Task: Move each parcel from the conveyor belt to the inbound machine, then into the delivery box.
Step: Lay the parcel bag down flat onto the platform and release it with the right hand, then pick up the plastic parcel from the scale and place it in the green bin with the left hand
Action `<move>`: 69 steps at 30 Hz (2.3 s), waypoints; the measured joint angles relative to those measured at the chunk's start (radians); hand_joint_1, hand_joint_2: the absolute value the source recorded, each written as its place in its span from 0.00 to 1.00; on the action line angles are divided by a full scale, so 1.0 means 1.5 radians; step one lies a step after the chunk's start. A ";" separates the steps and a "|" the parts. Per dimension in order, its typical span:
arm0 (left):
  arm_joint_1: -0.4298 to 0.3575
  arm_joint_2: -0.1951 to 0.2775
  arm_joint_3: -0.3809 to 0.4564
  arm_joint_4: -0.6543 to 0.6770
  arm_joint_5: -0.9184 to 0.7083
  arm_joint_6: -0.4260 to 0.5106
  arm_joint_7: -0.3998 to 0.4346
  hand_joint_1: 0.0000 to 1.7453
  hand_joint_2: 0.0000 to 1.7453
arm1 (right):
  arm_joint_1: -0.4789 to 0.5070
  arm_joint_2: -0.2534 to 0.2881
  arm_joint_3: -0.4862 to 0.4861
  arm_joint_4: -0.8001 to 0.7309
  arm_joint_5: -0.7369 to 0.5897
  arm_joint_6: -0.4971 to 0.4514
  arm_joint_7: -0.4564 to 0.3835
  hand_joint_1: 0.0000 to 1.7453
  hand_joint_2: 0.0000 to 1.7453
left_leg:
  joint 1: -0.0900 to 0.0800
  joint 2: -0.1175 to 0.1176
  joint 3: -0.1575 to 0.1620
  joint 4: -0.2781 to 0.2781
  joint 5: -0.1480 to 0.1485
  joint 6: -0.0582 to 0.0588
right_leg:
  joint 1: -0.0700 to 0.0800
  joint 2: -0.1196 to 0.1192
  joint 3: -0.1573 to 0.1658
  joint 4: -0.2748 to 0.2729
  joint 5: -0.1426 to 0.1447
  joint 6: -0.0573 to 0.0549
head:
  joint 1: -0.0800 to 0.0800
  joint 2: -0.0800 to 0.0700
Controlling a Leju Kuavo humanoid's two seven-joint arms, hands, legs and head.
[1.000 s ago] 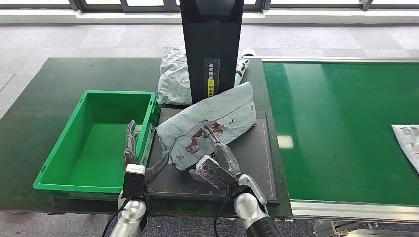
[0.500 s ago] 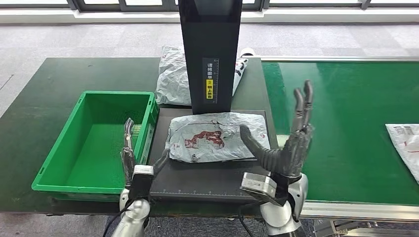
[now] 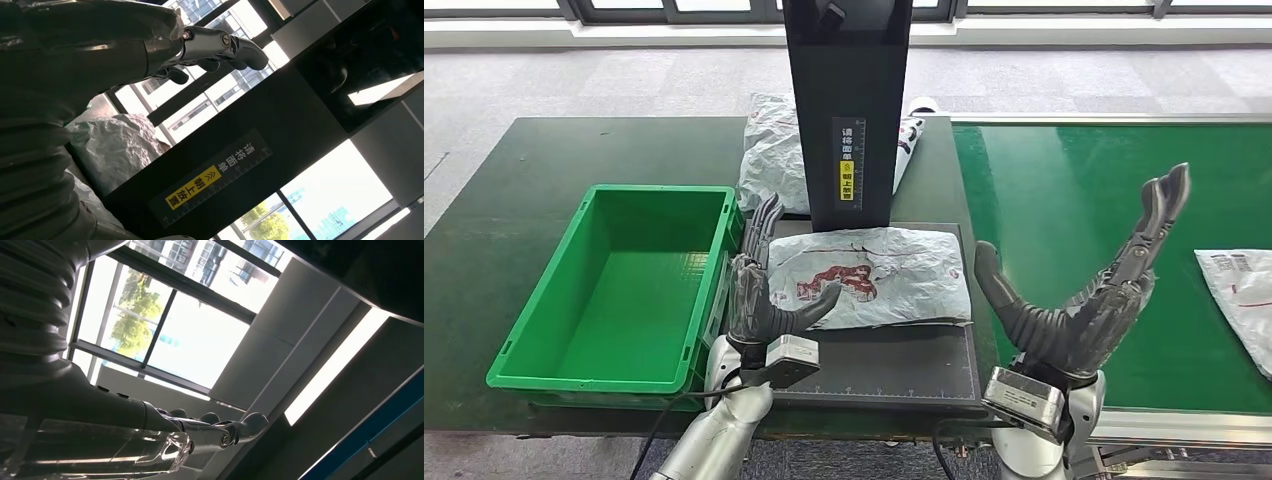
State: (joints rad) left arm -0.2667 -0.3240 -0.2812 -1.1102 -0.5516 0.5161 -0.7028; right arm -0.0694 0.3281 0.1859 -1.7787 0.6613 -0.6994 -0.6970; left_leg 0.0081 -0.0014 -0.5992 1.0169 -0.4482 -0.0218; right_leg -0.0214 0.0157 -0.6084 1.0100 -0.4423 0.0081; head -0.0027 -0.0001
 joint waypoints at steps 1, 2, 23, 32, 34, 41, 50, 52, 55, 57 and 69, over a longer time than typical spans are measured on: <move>0.000 0.000 -0.001 0.001 0.000 0.000 0.000 0.00 1.00 | 0.000 0.000 0.000 -0.001 0.000 0.000 0.000 0.00 1.00 | 0.000 0.000 0.000 0.000 0.000 0.000 | 0.000 0.000 0.000 0.000 0.000 0.000 | 0.000 0.000; -0.001 0.000 -0.002 0.001 0.000 0.000 0.000 0.00 1.00 | 0.000 0.000 -0.001 -0.002 0.000 0.000 0.000 0.00 1.00 | 0.000 0.000 0.000 0.000 0.000 0.000 | 0.000 0.000 0.000 0.000 0.000 0.000 | 0.000 0.000; -0.002 0.000 -0.009 0.002 0.000 0.000 0.000 0.00 1.00 | 0.002 0.000 -0.005 -0.006 0.000 0.000 0.000 0.00 1.00 | 0.000 0.000 0.000 0.000 0.000 0.000 | 0.000 0.000 0.000 0.000 0.000 0.000 | 0.000 0.000; -0.002 0.000 -0.009 0.002 0.000 0.000 0.000 0.00 1.00 | 0.002 0.000 -0.006 -0.006 0.000 0.000 0.000 0.00 1.00 | 0.000 0.000 0.000 0.000 0.000 0.000 | 0.000 0.000 0.000 0.000 0.000 0.000 | 0.000 0.000; -0.002 0.000 -0.009 0.002 0.000 0.000 0.000 0.00 1.00 | 0.002 0.000 -0.006 -0.006 0.000 0.000 0.000 0.00 1.00 | 0.000 0.000 0.000 0.000 0.000 0.000 | 0.000 0.000 0.000 0.000 0.000 0.000 | 0.000 0.000; -0.050 -0.005 -0.029 0.065 -0.098 -0.054 0.104 0.00 1.00 | 0.002 0.000 -0.007 -0.001 -0.002 0.000 0.000 0.00 1.00 | 0.000 -0.003 -0.002 0.000 0.001 0.001 | 0.000 -0.003 0.000 0.000 -0.001 0.001 | 0.000 0.000; -0.179 -0.026 -0.119 0.384 -0.244 -0.056 0.355 0.00 1.00 | 0.001 0.000 -0.009 0.022 -0.006 0.002 0.001 0.00 1.00 | 0.000 -0.002 -0.002 0.000 0.002 0.002 | -0.001 -0.001 -0.001 0.000 0.002 0.001 | 0.000 0.000; -0.190 -0.028 -0.131 0.410 -0.231 -0.056 0.356 0.00 1.00 | 0.000 0.000 -0.009 0.023 -0.007 0.002 0.001 0.00 1.00 | 0.000 -0.002 -0.003 0.000 0.002 0.002 | -0.001 -0.001 -0.001 0.000 0.002 0.001 | 0.000 0.000; -0.200 -0.028 -0.144 0.436 -0.224 -0.056 0.357 0.00 1.00 | 0.000 0.000 -0.009 0.025 -0.008 0.002 0.001 0.00 1.00 | 0.000 -0.002 -0.003 0.000 0.002 0.002 | -0.001 -0.001 -0.001 0.000 0.001 0.001 | 0.000 0.000; -0.205 -0.028 -0.152 0.448 -0.218 -0.055 0.358 0.00 1.00 | 0.000 0.000 -0.009 0.026 -0.008 0.002 0.001 0.00 1.00 | 0.000 -0.002 -0.003 0.000 0.002 0.002 | -0.001 -0.001 -0.001 0.000 0.001 0.001 | 0.000 0.000; -0.228 -0.029 -0.229 0.500 -0.256 -0.074 0.457 0.56 1.00 | 0.000 0.000 -0.009 0.031 -0.008 0.002 0.001 0.00 1.00 | 0.000 -0.002 -0.003 0.000 0.002 0.002 | -0.002 -0.001 -0.001 0.000 0.001 0.001 | 0.000 0.000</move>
State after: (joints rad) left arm -0.6083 -0.3671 -0.6247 -0.3607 -0.9352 0.4057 -0.0174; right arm -0.0698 0.3281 0.1717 -1.7329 0.6493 -0.6958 -0.6950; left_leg 0.0076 -0.0044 -0.6035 1.0170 -0.4457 -0.0184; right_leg -0.0237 0.0137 -0.6097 1.0099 -0.4402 0.0099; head -0.0027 -0.0003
